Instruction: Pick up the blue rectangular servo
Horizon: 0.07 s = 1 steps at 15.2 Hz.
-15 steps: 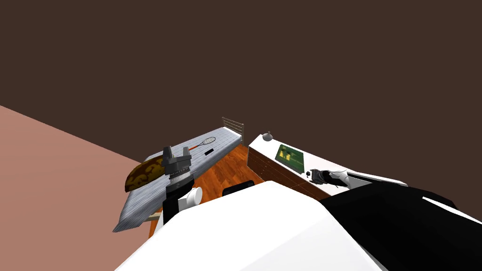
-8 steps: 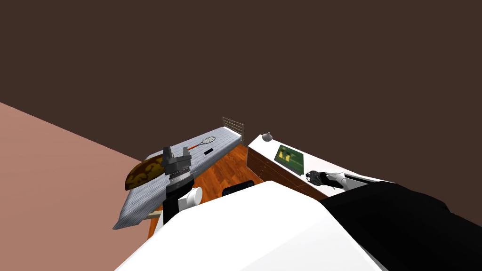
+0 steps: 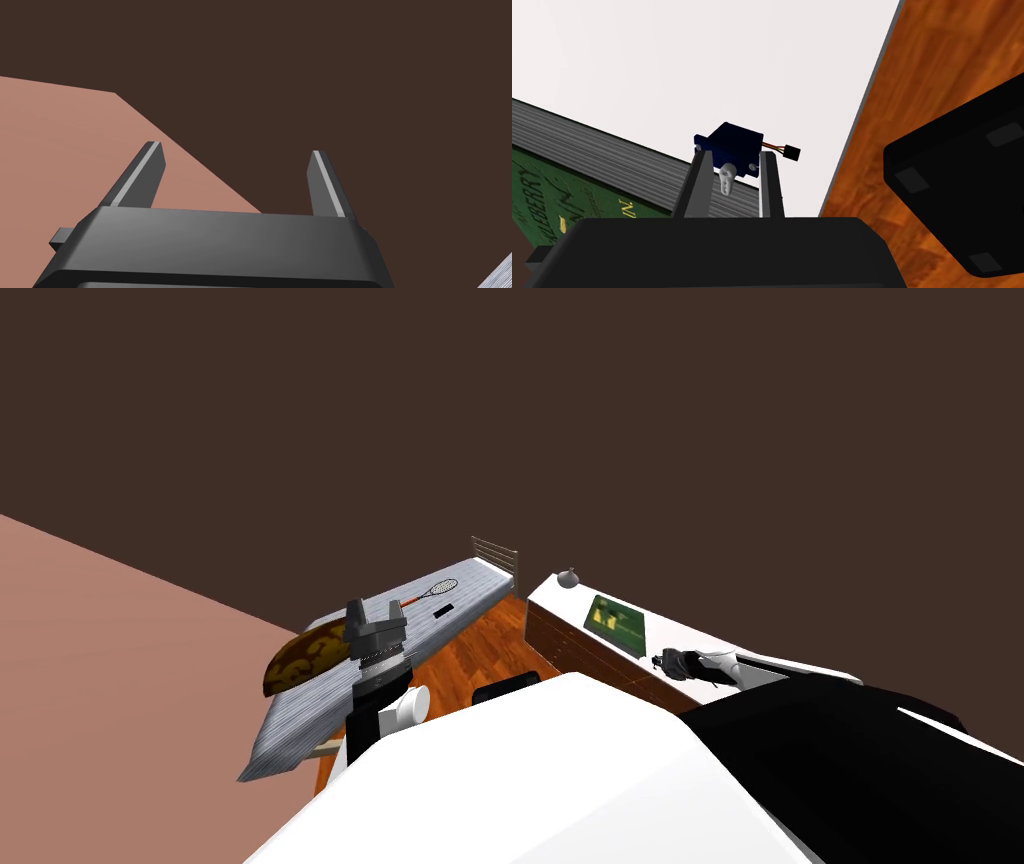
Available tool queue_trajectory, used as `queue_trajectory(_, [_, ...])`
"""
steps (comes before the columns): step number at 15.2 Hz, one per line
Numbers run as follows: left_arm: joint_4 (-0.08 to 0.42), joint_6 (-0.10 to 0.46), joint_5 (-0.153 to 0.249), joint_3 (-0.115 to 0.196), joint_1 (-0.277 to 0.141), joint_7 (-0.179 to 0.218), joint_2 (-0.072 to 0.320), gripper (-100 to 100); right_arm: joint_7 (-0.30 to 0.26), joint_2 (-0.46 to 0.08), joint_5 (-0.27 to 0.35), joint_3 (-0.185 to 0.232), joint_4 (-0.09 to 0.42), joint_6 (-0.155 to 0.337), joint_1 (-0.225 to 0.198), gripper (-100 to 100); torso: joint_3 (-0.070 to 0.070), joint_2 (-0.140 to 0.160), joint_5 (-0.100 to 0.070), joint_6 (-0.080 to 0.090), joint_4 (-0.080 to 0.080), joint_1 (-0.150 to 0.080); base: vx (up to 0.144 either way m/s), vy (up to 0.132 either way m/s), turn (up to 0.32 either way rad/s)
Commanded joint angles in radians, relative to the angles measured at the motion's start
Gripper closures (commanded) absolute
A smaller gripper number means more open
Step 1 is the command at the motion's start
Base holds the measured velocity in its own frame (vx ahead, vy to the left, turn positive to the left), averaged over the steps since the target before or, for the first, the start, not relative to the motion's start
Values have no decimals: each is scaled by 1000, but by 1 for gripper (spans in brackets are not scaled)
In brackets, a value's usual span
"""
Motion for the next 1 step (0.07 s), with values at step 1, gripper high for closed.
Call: queue_trajectory(1, [0,0,0,0,0,0,0,0,0,0,0,0,0,0,0,100,0,0,0,0,0,0,2,58,-31])
